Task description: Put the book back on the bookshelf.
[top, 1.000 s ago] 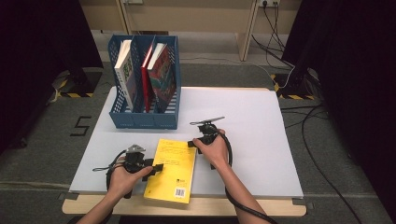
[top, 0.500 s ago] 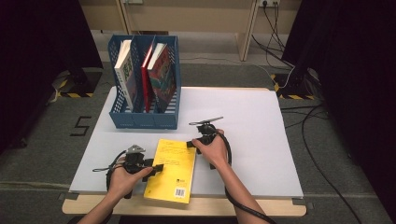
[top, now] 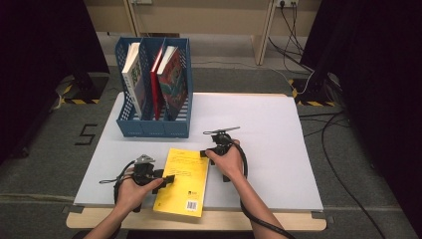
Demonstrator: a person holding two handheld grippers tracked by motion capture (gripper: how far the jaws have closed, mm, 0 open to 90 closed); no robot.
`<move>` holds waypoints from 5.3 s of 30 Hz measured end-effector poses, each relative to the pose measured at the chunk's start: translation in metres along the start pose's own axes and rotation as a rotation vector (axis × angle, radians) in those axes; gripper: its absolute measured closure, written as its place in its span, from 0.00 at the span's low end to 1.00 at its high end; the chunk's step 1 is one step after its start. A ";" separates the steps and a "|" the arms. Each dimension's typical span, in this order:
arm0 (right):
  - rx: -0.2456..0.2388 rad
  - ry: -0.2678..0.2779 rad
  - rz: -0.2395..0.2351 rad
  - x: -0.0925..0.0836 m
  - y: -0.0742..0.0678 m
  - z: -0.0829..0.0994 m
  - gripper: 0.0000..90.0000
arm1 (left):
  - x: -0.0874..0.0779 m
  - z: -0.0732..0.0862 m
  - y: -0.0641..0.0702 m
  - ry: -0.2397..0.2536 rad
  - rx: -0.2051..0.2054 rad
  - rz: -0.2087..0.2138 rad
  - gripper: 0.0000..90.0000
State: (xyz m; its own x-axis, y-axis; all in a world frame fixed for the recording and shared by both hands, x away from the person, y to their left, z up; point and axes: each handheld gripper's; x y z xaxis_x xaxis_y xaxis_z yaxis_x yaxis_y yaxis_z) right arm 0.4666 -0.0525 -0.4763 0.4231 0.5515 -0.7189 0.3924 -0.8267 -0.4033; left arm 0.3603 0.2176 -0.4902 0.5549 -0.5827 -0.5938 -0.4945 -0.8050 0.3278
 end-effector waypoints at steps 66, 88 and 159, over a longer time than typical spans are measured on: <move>0.050 -0.024 0.066 -0.013 0.016 -0.009 0.51 | 0.013 -0.028 0.016 -0.033 0.125 -0.026 0.82; -0.012 -0.063 0.007 -0.004 0.026 -0.024 0.48 | 0.027 -0.025 0.014 -0.036 0.052 0.043 0.63; -0.024 -0.082 -0.074 -0.005 0.043 -0.026 0.63 | 0.032 -0.033 0.019 -0.078 0.104 0.011 0.66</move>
State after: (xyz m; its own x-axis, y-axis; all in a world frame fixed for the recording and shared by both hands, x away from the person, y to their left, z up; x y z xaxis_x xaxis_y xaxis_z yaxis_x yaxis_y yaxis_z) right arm 0.5027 -0.0876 -0.4748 0.3242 0.5989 -0.7323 0.4395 -0.7808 -0.4440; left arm 0.3908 0.1801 -0.4781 0.4975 -0.5776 -0.6473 -0.5689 -0.7805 0.2593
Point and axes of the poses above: each handheld gripper's, and its own axes: x roughly forward along the jaws, z roughly out of its underside, y roughly to its right, and after that the axes turned 5 degrees about y, right-handed
